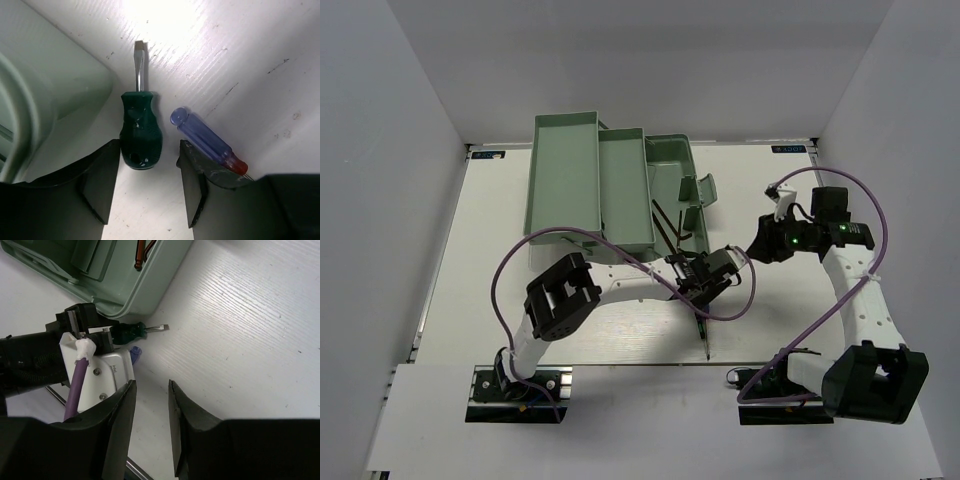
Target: Sort the tools into containers
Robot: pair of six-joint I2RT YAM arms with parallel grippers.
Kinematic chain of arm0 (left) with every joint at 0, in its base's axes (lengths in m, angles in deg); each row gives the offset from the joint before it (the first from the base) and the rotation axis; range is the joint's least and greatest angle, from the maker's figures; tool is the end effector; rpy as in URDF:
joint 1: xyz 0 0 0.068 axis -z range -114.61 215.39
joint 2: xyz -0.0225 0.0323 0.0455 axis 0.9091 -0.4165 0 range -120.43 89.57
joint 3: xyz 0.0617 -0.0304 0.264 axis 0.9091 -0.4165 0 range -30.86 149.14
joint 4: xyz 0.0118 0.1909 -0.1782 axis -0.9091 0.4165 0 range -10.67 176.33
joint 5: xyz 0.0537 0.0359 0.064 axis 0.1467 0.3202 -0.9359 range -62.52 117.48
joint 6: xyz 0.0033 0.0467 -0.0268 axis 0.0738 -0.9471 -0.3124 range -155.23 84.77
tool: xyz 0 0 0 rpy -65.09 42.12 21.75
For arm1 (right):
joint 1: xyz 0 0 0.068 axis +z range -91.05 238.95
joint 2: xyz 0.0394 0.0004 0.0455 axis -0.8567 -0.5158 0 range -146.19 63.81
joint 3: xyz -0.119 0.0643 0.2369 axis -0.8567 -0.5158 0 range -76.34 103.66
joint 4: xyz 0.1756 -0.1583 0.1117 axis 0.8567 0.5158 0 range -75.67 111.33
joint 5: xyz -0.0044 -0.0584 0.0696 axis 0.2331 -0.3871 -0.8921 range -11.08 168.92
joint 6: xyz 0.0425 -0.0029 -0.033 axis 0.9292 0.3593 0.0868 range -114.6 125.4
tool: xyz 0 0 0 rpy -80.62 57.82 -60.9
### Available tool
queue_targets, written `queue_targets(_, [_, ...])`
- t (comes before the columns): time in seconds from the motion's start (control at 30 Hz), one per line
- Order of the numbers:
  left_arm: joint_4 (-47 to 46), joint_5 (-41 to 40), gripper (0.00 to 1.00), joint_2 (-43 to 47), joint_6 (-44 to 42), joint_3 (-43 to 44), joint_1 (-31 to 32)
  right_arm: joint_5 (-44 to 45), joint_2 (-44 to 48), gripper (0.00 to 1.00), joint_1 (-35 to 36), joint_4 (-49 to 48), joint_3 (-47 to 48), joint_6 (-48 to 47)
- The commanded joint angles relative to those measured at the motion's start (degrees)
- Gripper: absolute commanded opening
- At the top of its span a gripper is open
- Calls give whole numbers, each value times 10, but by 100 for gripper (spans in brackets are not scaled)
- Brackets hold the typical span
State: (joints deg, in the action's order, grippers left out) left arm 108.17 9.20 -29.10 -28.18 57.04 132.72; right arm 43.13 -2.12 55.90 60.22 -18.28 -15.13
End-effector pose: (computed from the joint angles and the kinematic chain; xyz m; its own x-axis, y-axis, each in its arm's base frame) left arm 0.1809 -0.4039 0.1783 -0.4300 0.7270 -0.5353 0.7680 0.6062 0.2064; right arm 0.2250 0.0089 0.2974 -0.6483 -0.2504 -0.7190 -0.5654 0.7908 0.2344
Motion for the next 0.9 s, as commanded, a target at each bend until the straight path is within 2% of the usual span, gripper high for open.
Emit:
queue_targets(0.0, [-8,6,61,-20,3,14,-8,-26,15,39,-2,2,-9,8])
queue_targets(0.23, [-3,11,55,-33,22,3,-8,-31,17,39,-8,-1,-10,13])
queue_targets(0.33, [-8,17,48,-33,27,-11,-8,-34,20,39,-10,-1,-15,13])
queue_targets(0.5, [-13,22,28,-28,27,-16,3,-40,20,39,-12,-1,-18,15])
queue_targets(0.57, [-13,27,25,-21,33,-16,3,-41,19,39,-11,-3,-19,16])
queue_targets(0.7, [-13,19,19,20,38,-16,3,-41,23,39,-13,1,-23,11])
queue_targets(0.87, [-7,-21,13,93,49,16,3,-35,27,43,-15,1,-34,2])
